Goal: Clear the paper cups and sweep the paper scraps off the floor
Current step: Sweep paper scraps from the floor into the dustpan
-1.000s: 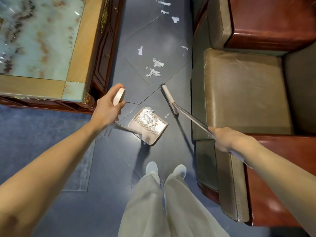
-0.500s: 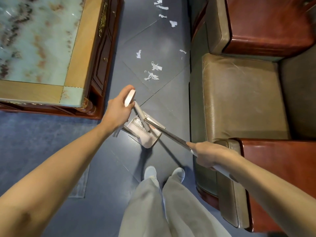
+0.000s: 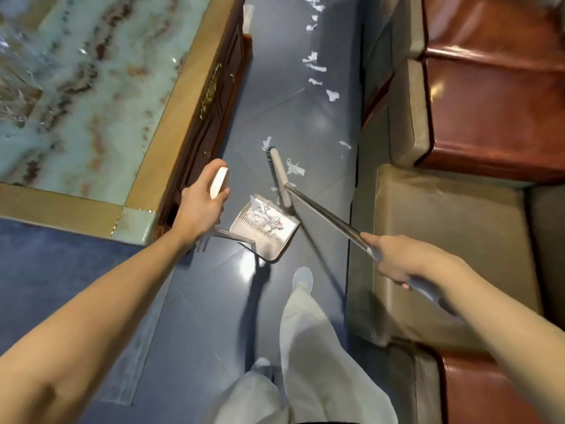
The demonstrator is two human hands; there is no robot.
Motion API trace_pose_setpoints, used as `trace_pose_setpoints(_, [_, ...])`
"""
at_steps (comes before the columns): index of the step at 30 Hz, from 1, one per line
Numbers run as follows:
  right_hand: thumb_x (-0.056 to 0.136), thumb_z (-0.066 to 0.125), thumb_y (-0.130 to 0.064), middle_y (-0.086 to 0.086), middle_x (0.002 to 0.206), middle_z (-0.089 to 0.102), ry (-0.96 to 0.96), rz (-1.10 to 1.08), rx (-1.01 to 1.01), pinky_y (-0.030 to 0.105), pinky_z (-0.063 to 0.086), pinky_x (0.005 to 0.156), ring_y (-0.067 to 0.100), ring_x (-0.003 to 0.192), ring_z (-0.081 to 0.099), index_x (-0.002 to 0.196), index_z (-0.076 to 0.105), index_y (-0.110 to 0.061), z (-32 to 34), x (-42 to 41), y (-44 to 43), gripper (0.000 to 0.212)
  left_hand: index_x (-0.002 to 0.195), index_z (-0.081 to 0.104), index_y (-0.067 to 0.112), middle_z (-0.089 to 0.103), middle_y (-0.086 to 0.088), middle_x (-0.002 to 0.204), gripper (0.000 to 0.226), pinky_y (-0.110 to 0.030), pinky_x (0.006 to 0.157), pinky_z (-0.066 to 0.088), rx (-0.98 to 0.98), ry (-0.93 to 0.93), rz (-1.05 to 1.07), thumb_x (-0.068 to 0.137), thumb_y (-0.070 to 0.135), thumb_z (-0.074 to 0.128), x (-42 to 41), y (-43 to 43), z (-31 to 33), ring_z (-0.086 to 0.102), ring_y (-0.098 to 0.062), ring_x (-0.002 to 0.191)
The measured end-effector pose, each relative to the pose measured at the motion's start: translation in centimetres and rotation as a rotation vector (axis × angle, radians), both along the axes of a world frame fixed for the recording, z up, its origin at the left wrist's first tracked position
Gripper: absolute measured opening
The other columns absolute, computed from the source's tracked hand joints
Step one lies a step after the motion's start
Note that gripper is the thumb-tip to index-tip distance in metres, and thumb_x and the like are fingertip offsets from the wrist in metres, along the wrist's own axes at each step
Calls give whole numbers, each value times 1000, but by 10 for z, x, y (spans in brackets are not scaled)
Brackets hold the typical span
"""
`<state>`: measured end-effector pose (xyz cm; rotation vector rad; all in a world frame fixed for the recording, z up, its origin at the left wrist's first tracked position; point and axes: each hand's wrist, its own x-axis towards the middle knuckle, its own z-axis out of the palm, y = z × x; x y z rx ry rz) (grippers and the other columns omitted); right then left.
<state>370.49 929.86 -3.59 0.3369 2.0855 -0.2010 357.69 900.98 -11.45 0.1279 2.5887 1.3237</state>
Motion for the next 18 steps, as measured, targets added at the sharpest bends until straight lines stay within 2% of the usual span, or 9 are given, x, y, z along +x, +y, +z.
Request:
trace_pose_setpoints(2, [87, 46, 7, 15, 119, 60, 21, 36, 29, 26, 48, 50, 23, 69, 60, 152, 22, -22, -2, -44, 20, 75, 114, 45, 51, 62, -10, 97, 47, -23, 47, 47, 3, -7, 27, 94, 10, 57, -28, 12, 1, 56, -16, 56])
trace_pose_setpoints(3, [85, 49, 8, 16, 122, 60, 24, 73, 51, 27, 49, 56, 27, 82, 62, 150, 26, -19, -4, -67, 29, 75, 113, 45, 52, 62, -11, 96, 48, -23, 47, 47, -8, -7, 36, 94, 10, 58, -42, 19, 1, 57, -16, 56])
trace_pose_setpoints(5, [80, 56, 9, 15, 129, 58, 23, 127, 95, 30, 50, 73, 31, 105, 61, 150, 27, -15, -11, -112, 46, 79, 117, 47, 47, 62, -10, 92, 45, -21, 47, 47, -35, -21, 54, 94, 10, 58, -70, 30, 3, 57, -15, 56])
trace_pose_setpoints(7, [78, 60, 9, 14, 132, 56, 29, 146, 120, 32, 51, 81, 32, 113, 58, 150, 26, -12, -21, -158, 64, 83, 124, 48, 41, 62, -9, 88, 44, -19, 46, 47, -42, -40, 75, 95, 10, 58, -99, 43, 4, 54, -14, 55])
trace_pose_setpoints(11, [79, 64, 5, 15, 133, 55, 49, 165, 172, 32, 49, 84, 32, 115, 58, 148, 31, -8, -50, -227, 86, 78, 126, 47, 42, 64, -16, 87, 45, -31, 47, 54, -41, -83, 113, 95, 11, 57, -145, 63, 1, 55, -18, 54])
trace_pose_setpoints(15, [79, 63, 3, 17, 124, 60, 86, 150, 149, 31, 48, 77, 33, 109, 61, 137, 44, -6, -74, -260, 92, 62, 127, 47, 43, 64, -12, 98, 45, -28, 47, 53, -62, -89, 128, 96, 12, 57, -178, 70, -2, 57, -19, 55])
trace_pose_setpoints(18, [88, 58, -4, 13, 120, 60, 89, 63, 51, 30, 47, 73, 25, 94, 60, 128, 47, -10, -89, -276, 85, 41, 132, 46, 40, 61, -8, 103, 47, -32, 46, 55, -68, -101, 147, 96, 12, 57, -205, 65, -1, 58, -19, 51])
